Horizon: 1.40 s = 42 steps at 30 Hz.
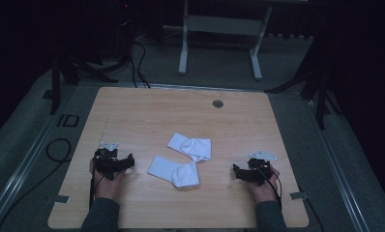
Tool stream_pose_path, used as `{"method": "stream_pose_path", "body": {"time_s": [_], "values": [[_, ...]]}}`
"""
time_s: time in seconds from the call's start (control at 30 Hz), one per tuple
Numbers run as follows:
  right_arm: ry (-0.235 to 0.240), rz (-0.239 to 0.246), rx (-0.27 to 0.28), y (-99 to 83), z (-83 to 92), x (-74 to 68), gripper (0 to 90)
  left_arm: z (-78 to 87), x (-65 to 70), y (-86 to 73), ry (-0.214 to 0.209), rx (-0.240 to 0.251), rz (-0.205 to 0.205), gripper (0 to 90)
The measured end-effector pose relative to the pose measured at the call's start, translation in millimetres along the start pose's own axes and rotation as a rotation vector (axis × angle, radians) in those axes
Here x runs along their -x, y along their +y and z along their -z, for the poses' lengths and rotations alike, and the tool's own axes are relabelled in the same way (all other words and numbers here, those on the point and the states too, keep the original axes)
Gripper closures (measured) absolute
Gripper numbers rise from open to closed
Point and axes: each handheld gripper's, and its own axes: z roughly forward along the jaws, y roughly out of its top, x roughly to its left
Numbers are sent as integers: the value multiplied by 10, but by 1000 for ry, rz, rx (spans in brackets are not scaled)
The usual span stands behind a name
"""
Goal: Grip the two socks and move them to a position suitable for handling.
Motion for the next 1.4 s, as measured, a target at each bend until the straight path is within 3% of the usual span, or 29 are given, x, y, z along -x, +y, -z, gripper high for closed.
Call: {"method": "stream_pose_path", "body": {"time_s": [0.87,1.2,1.4], "values": [[-12,-12,0,4,-3,-16,144,0,0,0,0,0,0,105],[14,14,-2,32,18,-44,304,0,0,0,0,0,0,105],[1,83,-36,103,70,-98,414,0,0,0,0,0,0,106]]}}
